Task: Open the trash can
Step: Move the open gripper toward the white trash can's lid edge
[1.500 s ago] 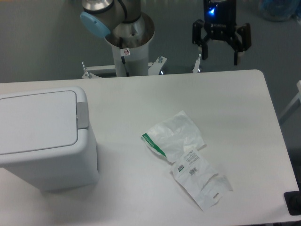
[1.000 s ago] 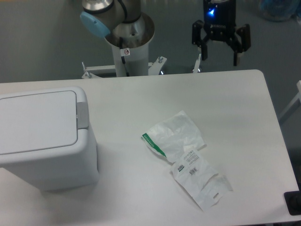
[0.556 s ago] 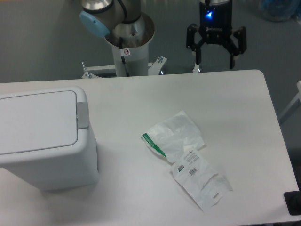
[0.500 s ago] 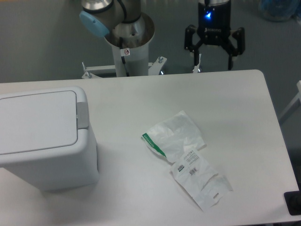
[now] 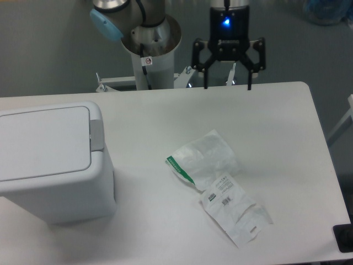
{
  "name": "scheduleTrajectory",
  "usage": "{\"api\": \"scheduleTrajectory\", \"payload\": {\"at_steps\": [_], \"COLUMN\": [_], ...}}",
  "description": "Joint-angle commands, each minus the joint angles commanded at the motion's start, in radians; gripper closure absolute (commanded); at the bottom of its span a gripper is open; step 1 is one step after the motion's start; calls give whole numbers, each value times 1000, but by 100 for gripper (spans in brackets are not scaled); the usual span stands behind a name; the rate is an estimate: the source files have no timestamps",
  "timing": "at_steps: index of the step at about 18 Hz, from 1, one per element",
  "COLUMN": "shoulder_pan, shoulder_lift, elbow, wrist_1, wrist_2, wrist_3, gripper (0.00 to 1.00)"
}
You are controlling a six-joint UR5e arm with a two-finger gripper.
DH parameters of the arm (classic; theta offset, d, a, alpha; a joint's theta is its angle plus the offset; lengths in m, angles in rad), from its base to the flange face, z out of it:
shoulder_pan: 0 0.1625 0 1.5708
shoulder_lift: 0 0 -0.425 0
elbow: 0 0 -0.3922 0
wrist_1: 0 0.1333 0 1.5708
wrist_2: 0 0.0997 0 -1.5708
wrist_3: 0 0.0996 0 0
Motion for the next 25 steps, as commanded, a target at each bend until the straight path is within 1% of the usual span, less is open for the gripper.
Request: {"api": "scheduleTrajectory", "payload": {"at_steps": [2, 4, 7, 10, 11, 14, 16, 18, 25], "shoulder_pan": [-29, -35, -43, -84, -103, -147, -166, -181, -209], "shoulder_lift": [-2, -5, -6, -40, -54, -101, -127, -153, -163], "elbow": [0, -3, -9, -9, -3, 9, 23, 34, 25], "wrist_1": [5, 8, 14, 20, 28, 77, 92, 92, 92], "wrist_2": [-60, -142, -221, -227, -227, -221, -213, -207, -200], "wrist_3": [-97, -170, -206, -206, -204, -197, -191, -162, -158], "gripper": [0, 0, 0, 0, 0, 0, 0, 0, 0]}}
